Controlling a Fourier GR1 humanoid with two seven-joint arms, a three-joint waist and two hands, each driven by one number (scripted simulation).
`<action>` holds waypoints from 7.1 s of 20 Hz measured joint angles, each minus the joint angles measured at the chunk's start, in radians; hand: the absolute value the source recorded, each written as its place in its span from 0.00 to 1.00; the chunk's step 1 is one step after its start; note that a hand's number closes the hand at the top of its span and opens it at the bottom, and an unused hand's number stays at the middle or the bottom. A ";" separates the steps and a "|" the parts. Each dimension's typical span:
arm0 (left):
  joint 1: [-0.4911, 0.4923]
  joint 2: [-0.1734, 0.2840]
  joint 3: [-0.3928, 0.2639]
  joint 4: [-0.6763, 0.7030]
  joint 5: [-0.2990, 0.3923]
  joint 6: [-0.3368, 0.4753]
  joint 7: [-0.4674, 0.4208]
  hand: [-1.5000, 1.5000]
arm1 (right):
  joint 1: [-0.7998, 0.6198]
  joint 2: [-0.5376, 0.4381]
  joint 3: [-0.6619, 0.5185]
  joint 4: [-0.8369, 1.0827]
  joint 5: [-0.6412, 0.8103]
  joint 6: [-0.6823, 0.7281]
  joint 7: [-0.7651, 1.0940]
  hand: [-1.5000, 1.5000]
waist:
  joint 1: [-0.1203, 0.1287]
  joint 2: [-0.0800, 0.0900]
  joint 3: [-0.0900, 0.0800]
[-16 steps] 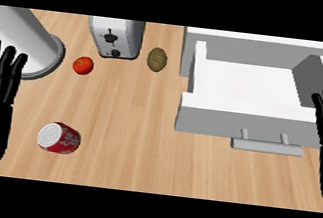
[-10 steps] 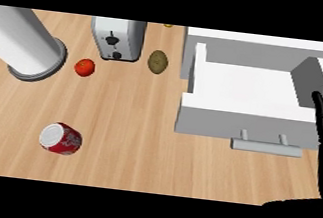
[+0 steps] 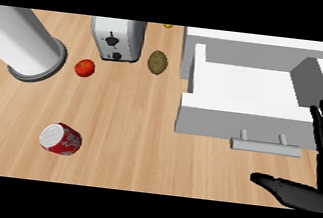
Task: Pick up the can, place it into the drawer and close the drawer
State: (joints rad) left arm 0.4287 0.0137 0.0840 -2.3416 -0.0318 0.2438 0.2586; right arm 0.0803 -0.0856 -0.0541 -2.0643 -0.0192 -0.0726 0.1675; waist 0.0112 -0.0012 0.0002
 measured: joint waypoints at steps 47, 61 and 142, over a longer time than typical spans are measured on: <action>-0.160 -0.006 0.013 0.949 0.177 0.142 -0.608 0.00 | 0.110 0.000 -0.168 -0.165 -0.103 0.133 0.066 0.00 | -0.013 0.001 0.000; -0.313 0.026 0.121 1.241 0.260 0.078 -0.738 0.00 | 0.085 -0.001 -0.222 -0.168 -0.116 0.172 0.085 0.00 | -0.013 0.001 0.000; -1.882 -0.014 -0.244 1.741 0.325 0.192 -0.059 1.00 | -0.041 -0.016 -0.251 -0.198 -0.051 0.153 0.161 0.00 | -0.064 0.011 0.001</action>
State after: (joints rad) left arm -1.4531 0.0001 -0.1597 -0.6007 0.2934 0.4356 0.1995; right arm 0.0395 -0.1013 -0.3051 -2.2623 -0.0702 0.0807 0.3284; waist -0.0526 0.0102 0.0016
